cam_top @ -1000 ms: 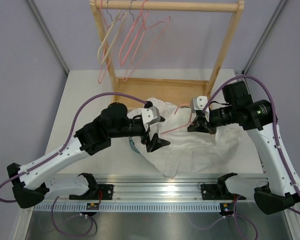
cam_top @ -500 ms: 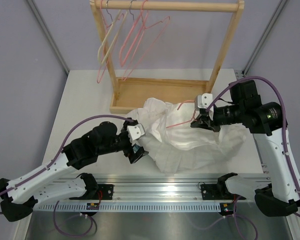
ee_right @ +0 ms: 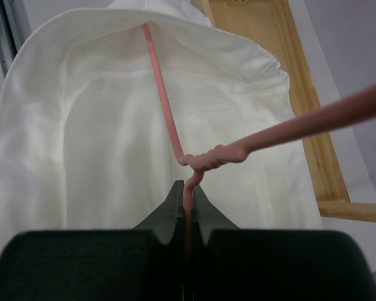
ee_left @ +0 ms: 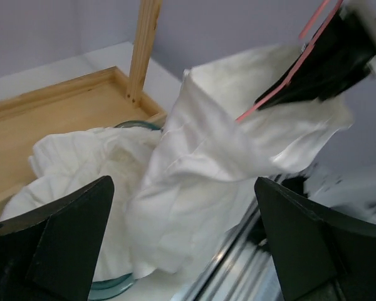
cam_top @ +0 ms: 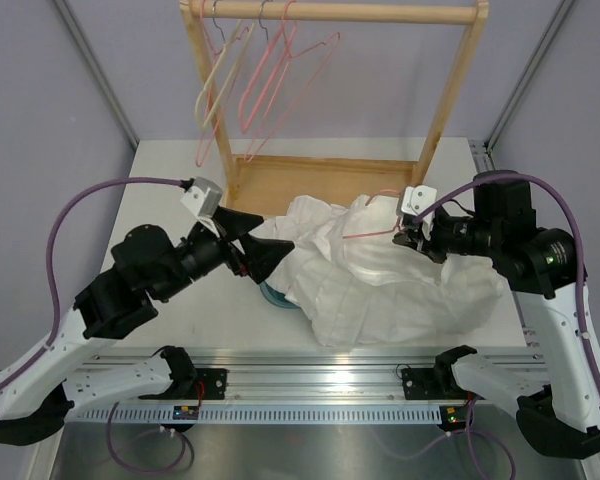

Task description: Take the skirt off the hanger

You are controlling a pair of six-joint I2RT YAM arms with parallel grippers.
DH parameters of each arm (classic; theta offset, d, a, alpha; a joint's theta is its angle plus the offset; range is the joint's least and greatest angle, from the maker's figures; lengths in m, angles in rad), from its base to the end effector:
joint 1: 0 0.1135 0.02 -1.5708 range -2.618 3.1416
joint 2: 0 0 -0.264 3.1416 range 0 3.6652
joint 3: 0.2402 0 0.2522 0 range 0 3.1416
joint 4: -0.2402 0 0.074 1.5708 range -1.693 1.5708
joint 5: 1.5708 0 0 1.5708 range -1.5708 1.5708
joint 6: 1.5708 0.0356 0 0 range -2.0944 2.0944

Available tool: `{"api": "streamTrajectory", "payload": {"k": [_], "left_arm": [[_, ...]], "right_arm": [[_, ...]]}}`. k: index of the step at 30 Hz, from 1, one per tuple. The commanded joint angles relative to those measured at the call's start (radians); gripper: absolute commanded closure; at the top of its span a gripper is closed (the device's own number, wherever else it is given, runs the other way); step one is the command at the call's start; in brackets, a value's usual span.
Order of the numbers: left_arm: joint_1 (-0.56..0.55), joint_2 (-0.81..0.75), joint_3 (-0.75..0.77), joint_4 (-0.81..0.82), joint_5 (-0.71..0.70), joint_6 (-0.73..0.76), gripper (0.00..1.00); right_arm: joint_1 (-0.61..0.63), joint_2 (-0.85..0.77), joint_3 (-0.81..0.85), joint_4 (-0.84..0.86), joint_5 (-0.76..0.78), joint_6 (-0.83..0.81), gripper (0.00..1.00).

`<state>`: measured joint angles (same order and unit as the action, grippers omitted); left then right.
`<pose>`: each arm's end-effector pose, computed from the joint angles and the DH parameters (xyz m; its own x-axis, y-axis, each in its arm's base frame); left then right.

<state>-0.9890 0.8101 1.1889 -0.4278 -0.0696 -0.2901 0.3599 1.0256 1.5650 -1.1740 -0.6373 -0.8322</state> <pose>0.0860 -0.1263 0.4457 -0.2533 -0.1342 -0.9580 0.7544 0.5926 -0.2824 0.1283 0.0709 0.4557 0.1673 -0.5720 -0.8030 -0.9028 0.2384 -0.3580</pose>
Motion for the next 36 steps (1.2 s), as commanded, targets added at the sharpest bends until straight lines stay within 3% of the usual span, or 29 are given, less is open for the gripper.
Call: {"api": "streamTrajectory", "payload": {"k": [1, 5, 11, 18, 26, 27, 28, 30, 32, 36], "left_arm": [[0.003, 0.027, 0.028, 0.051, -0.110, -0.371, 0.01], [0.001, 0.168, 0.090, 0.035, -0.153, -0.477, 0.01], [-0.028, 0.333, 0.239, 0.014, -0.197, -0.452, 0.03], [-0.059, 0.500, 0.369, -0.138, -0.300, -0.434, 0.18], [-0.106, 0.613, 0.475, -0.267, -0.433, -0.321, 0.28], [-0.106, 0.624, 0.486, -0.281, -0.444, -0.289, 0.32], [-0.108, 0.649, 0.491, -0.285, -0.455, -0.273, 0.53], [-0.111, 0.667, 0.500, -0.310, -0.504, -0.236, 0.80], [-0.111, 0.684, 0.517, -0.337, -0.547, -0.186, 1.00], [-0.111, 0.669, 0.540, -0.388, -0.666, -0.083, 1.00]], "right_arm": [[0.005, -0.030, -0.025, 0.183, 0.122, 0.071, 1.00], [0.040, -0.042, -0.051, 0.235, 0.186, 0.104, 1.00], [0.085, -0.079, -0.098, 0.275, 0.301, 0.130, 1.00], [0.105, -0.101, -0.134, 0.304, 0.352, 0.139, 1.00], [0.125, -0.102, -0.134, 0.329, 0.378, 0.157, 1.00], [0.126, -0.102, -0.131, 0.324, 0.380, 0.157, 1.00], [0.126, -0.102, -0.123, 0.321, 0.387, 0.157, 1.00], [0.126, -0.105, -0.114, 0.309, 0.392, 0.151, 1.00], [0.126, -0.111, -0.105, 0.298, 0.403, 0.143, 1.00], [0.126, -0.139, -0.128, 0.255, 0.433, 0.107, 1.00]]}}
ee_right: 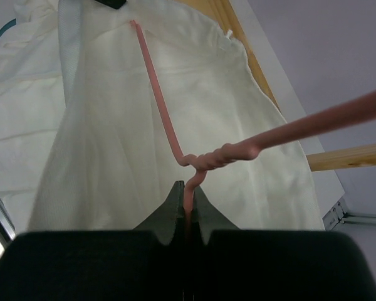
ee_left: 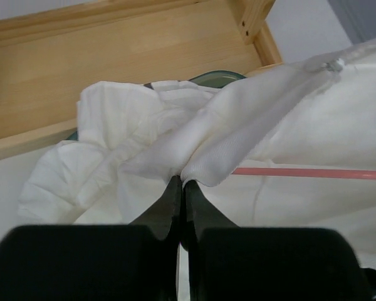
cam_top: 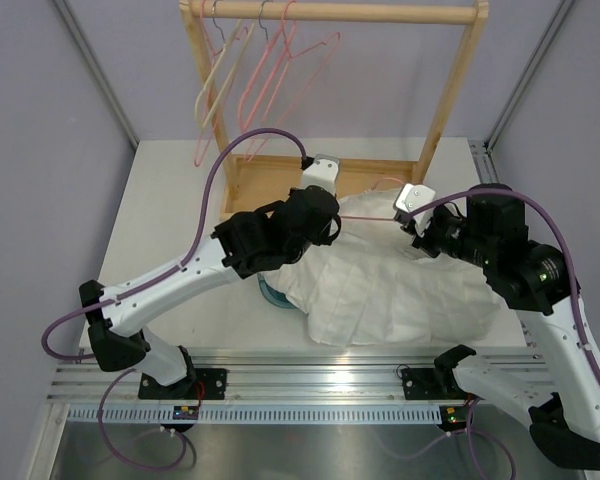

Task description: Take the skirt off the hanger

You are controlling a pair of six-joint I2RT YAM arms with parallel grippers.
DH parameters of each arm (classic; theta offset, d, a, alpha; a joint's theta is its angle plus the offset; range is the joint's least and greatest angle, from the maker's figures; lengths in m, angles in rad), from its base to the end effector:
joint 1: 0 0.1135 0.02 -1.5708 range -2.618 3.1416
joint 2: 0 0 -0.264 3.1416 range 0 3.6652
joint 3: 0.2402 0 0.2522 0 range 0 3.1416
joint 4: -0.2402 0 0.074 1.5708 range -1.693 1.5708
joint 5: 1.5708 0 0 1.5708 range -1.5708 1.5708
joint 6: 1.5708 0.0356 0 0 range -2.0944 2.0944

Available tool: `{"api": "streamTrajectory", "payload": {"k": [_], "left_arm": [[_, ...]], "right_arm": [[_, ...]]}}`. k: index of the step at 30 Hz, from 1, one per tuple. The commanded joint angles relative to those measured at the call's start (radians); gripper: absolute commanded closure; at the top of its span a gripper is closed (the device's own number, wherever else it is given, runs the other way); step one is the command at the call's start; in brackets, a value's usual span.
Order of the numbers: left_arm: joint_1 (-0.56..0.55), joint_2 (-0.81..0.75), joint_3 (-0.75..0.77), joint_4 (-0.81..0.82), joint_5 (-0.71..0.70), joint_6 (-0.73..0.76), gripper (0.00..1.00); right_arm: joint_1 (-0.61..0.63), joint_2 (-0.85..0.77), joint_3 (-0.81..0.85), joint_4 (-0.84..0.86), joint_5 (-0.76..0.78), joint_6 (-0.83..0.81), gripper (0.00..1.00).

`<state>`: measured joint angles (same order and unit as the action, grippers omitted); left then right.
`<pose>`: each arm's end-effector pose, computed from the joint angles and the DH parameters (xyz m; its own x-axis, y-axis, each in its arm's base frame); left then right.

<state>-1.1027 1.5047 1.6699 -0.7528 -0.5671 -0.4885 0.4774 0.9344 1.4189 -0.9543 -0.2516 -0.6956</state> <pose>0.1619 -0.2778 0.4187 -0.4795 0.0710 -0.8747 0.3692 0.9205 -0.1276 0.1280 0.0762 0.4439 0.1028 -0.6456 -0.7567 -0.7506 0.4488 -0.4849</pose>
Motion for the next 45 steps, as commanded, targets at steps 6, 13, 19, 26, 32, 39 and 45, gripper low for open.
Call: {"api": "streamTrajectory", "payload": {"k": [6, 13, 19, 26, 32, 39, 45], "left_arm": [[0.021, -0.083, 0.053, -0.144, -0.328, 0.247, 1.00], [0.084, -0.118, 0.044, -0.264, -0.352, 0.306, 1.00], [0.112, -0.101, 0.108, -0.371, -0.364, 0.323, 1.00], [0.118, -0.136, 0.214, -0.493, -0.360, 0.318, 1.00], [0.101, -0.224, 0.160, -0.363, 0.107, 0.258, 1.00], [0.027, -0.161, 0.045, -0.355, 0.213, 0.185, 1.00], [0.104, -0.224, -0.068, -0.370, 0.062, 0.107, 1.00]], "right_arm": [[0.007, -0.117, -0.011, -0.058, -0.063, -0.085, 1.00], [0.003, -0.143, 0.078, -0.122, -0.216, -0.096, 1.00], [0.003, -0.109, 0.245, -0.216, -0.336, -0.124, 1.00], [0.003, -0.091, 0.266, -0.222, -0.288, -0.122, 1.00], [0.003, -0.051, 0.147, -0.106, -0.296, -0.041, 1.00], [0.003, 0.001, 0.130, 0.014, -0.437, 0.045, 1.00], [0.003, -0.067, 0.100, -0.012, -0.462, -0.096, 1.00]]}}
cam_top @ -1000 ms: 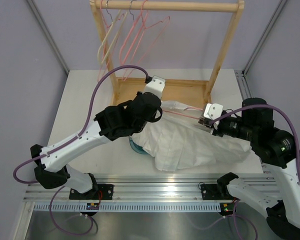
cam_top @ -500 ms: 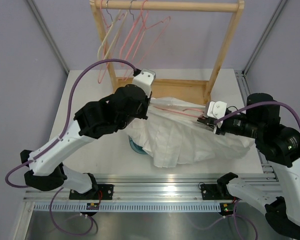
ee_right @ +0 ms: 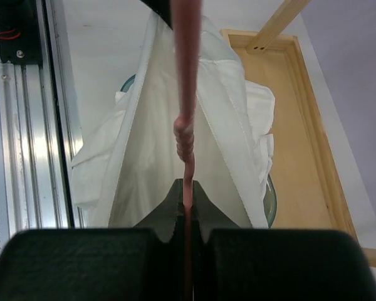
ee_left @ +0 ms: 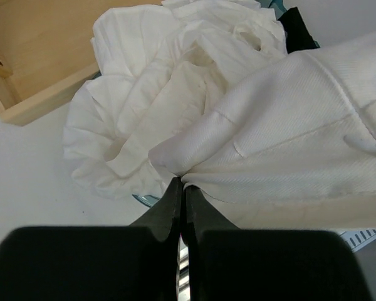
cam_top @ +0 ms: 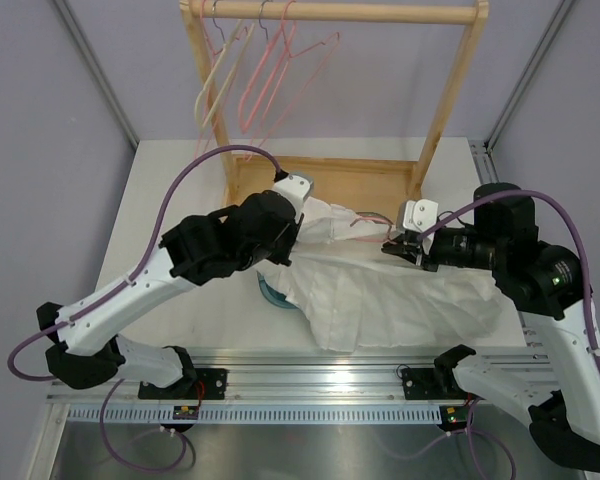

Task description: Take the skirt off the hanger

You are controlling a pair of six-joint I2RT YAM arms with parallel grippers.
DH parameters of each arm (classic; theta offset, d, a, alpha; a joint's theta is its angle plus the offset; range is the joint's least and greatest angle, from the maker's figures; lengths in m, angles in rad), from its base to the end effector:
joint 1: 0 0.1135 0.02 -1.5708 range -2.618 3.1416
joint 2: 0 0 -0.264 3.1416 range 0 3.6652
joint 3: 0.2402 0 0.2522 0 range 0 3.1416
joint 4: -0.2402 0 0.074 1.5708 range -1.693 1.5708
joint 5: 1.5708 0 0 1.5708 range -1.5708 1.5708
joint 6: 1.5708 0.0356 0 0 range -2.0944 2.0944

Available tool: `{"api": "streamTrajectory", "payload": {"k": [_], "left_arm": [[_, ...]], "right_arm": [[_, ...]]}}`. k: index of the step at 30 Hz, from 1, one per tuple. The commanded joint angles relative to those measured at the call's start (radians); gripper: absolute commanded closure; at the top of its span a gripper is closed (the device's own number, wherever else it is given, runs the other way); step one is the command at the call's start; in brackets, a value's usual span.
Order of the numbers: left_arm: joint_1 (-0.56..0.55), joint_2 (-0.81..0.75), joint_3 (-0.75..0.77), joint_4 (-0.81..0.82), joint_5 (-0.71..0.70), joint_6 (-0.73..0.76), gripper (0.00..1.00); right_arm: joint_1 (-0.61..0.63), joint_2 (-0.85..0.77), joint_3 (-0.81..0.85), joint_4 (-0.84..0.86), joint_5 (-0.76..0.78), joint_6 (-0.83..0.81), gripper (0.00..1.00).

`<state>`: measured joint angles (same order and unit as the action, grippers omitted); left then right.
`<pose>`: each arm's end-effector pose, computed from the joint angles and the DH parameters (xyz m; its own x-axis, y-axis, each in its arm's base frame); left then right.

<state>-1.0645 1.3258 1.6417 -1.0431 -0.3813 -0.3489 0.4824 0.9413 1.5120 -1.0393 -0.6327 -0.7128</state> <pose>0.1329 -0.2123 0.4316 -0.5344 0.3094 -0.7866 0.5259 0.8502 -0.0229 0.1053 0.0789 0.4633 0.2476 -0.4656 -0.8496 -0.8983 0.2183 -0.3814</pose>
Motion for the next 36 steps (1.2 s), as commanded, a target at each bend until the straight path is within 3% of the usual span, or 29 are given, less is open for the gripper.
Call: {"api": "streamTrajectory", "payload": {"k": [1, 6, 11, 15, 22, 30, 34, 36], "left_arm": [[0.092, -0.094, -0.096, -0.058, -0.125, -0.038, 1.00], [0.242, -0.201, -0.279, -0.023, -0.133, -0.009, 1.00], [0.255, -0.227, -0.388, 0.000, -0.088, -0.022, 1.00], [0.270, -0.229, -0.317, 0.026, -0.076, -0.016, 1.00], [0.290, -0.188, -0.152, 0.012, -0.107, 0.013, 1.00], [0.294, -0.145, -0.250, 0.037, -0.014, -0.016, 1.00], [0.304, -0.146, -0.316, -0.009, -0.169, 0.034, 1.00], [0.310, -0.183, -0.379, 0.000, -0.174, 0.034, 1.00]], "right_arm": [[-0.002, -0.081, 0.008, 0.053, -0.082, -0.103, 1.00], [-0.002, -0.113, -0.010, -0.030, -0.101, -0.134, 1.00], [-0.002, -0.096, 0.071, -0.073, -0.143, -0.102, 1.00], [-0.002, -0.050, 0.103, -0.178, -0.217, -0.155, 1.00], [0.001, -0.075, 0.011, -0.292, -0.260, -0.246, 1.00], [0.001, -0.122, 0.057, -0.160, -0.150, -0.177, 1.00], [0.001, -0.111, 0.206, -0.059, -0.059, -0.087, 1.00], [0.002, -0.099, 0.235, -0.051, -0.035, -0.074, 1.00]]}}
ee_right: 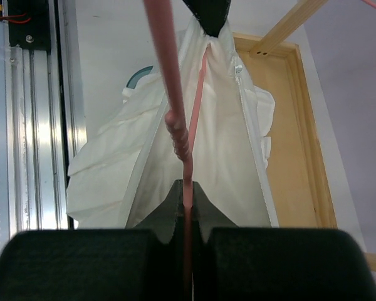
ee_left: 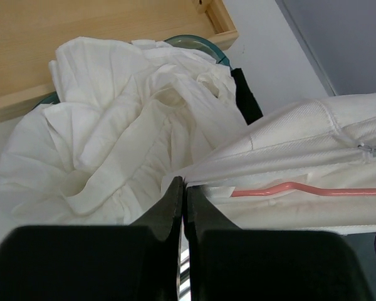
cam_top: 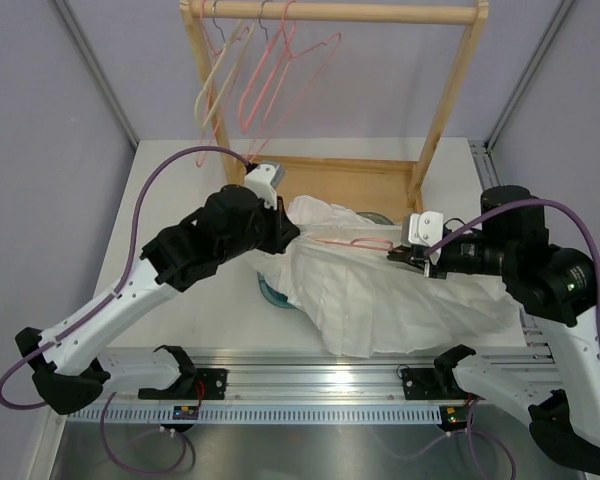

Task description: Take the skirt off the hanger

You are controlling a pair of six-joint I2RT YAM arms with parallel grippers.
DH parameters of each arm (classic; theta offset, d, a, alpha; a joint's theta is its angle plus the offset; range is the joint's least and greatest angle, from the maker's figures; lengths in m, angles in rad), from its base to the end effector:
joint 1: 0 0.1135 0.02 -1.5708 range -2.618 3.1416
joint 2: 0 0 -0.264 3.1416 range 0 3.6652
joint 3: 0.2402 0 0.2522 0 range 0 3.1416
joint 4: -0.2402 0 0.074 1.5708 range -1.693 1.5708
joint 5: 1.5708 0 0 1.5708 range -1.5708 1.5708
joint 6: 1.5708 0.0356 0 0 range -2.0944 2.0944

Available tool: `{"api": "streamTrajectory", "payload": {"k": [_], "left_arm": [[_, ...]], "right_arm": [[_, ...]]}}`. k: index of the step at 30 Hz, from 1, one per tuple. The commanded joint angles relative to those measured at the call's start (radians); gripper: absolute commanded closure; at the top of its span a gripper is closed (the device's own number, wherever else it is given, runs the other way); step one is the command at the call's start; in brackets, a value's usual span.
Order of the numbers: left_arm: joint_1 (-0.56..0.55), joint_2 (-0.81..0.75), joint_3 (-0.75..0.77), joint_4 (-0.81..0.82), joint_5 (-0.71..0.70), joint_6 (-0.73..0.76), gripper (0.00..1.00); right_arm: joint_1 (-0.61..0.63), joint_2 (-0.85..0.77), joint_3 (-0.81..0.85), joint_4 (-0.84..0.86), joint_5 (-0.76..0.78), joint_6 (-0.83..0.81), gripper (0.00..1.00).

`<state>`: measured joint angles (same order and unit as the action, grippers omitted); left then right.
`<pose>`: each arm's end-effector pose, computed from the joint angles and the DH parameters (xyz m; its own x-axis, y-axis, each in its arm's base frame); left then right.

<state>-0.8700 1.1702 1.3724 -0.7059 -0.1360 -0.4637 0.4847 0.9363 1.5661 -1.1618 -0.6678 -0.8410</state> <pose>0.1589 -0.1808 0.4118 -0.5828 0.0036 -0.8126 0.4696 0.8176 -0.3332 0.0906 0.0726 0.4672 0.3254 -0.4901 -0.8087 -0.8933 0.1213 -0.4329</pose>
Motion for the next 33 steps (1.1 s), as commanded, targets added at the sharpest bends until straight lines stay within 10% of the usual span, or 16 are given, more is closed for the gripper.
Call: {"api": "streamTrajectory", "payload": {"k": [1, 13, 15, 17, 20, 33], "left_arm": [[0.114, -0.044, -0.125, -0.334, -0.412, 0.142, 1.00], [0.081, -0.303, -0.222, -0.147, -0.107, 0.223, 1.00], [0.081, -0.339, -0.220, -0.083, -0.032, 0.226, 0.84], [0.081, -0.362, -0.217, -0.047, 0.036, 0.226, 0.35], [0.083, -0.428, -0.248, -0.004, 0.085, 0.281, 0.01], [0.083, -0.684, -0.572, 0.315, 0.202, 0.510, 0.01]], "right_arm": [[-0.001, -0.091, 0.189, 0.054, -0.003, 0.053, 1.00], [-0.001, -0.085, 0.097, -0.046, -0.194, -0.008, 1.00], [-0.001, -0.044, 0.124, -0.049, -0.158, 0.020, 1.00], [-0.001, -0.033, 0.135, -0.023, -0.127, 0.048, 1.00], [-0.003, -0.014, 0.175, -0.007, -0.115, 0.085, 1.00], [-0.057, 0.099, 0.345, -0.050, -0.115, 0.175, 1.00]]}}
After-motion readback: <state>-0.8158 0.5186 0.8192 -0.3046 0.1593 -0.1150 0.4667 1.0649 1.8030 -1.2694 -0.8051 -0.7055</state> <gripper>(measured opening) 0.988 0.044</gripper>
